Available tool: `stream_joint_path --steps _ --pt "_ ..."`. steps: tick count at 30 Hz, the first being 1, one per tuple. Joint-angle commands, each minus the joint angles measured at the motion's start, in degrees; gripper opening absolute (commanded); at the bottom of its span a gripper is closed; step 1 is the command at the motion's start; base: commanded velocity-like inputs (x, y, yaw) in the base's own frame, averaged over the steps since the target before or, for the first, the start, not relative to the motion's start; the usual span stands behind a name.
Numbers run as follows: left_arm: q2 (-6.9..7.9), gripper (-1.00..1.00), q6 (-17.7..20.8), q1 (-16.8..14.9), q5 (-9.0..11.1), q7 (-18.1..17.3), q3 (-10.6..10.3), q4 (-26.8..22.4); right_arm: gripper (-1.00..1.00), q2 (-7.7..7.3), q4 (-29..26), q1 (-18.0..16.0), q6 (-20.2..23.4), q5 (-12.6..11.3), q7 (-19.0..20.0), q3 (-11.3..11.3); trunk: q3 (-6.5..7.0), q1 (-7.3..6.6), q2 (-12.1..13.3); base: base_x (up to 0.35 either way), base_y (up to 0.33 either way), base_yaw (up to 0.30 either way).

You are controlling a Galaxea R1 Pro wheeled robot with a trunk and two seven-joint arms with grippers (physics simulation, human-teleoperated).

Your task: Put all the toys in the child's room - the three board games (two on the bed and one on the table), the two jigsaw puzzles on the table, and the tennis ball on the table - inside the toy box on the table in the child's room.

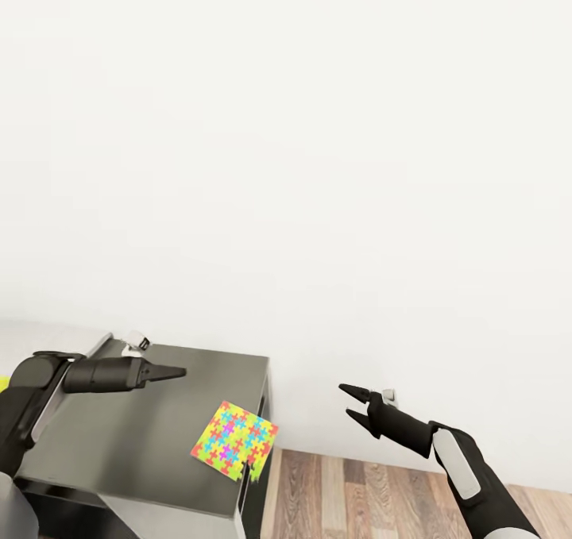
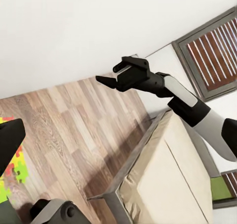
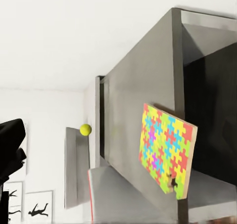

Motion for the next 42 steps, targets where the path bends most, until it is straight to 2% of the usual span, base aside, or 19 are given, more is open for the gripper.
stream_joint_path --steps 1,22,26,30,33,39,42 --pt "0.00 1.00 0.6 0.0 0.0 -0.2 0.0 0.0 1.00 0.01 0.0 0.0 0.3 0.0 0.2 -0.1 -0.18 0.21 -0.5 -0.220 0.000 0.079" --pt "-0.10 1.00 1.0 0.1 0.0 -0.2 0.0 -0.3 1.00 0.06 0.2 0.0 -1.4 -0.1 0.4 0.0 -1.94 4.83 -8.9 -0.022 0.000 0.079" --pt "-0.12 1.00 1.0 0.6 0.1 -0.2 0.0 -2.3 1.00 0.10 0.2 0.0 -2.2 -0.1 0.4 0.1 -2.28 5.71 -10.5 0.000 0.000 0.079" --pt "-0.21 1.00 1.0 3.4 2.5 -0.2 -0.1 -7.8 1.00 0.11 0.2 0.0 -2.5 0.1 0.4 0.1 -2.61 6.58 -12.1 0.000 0.000 0.079" --pt "-0.24 1.00 1.0 4.9 5.1 -0.2 -1.8 -10.8 1.00 0.16 0.2 0.0 -2.8 0.4 0.4 0.2 -2.87 7.24 -13.3 0.000 0.000 0.079" --pt "-0.30 1.00 1.0 5.4 6.3 -0.2 -6.1 -12.9 1.00 0.41 0.2 0.0 -3.0 0.7 0.4 0.3 -3.37 8.56 -15.7 0.000 0.000 0.079" --pt "-0.30 1.00 1.0 5.4 6.4 -0.2 -6.7 -13.4 1.00 0.32 0.2 0.0 -3.1 0.7 0.4 0.4 -3.62 9.22 -16.9 0.000 0.000 0.079"
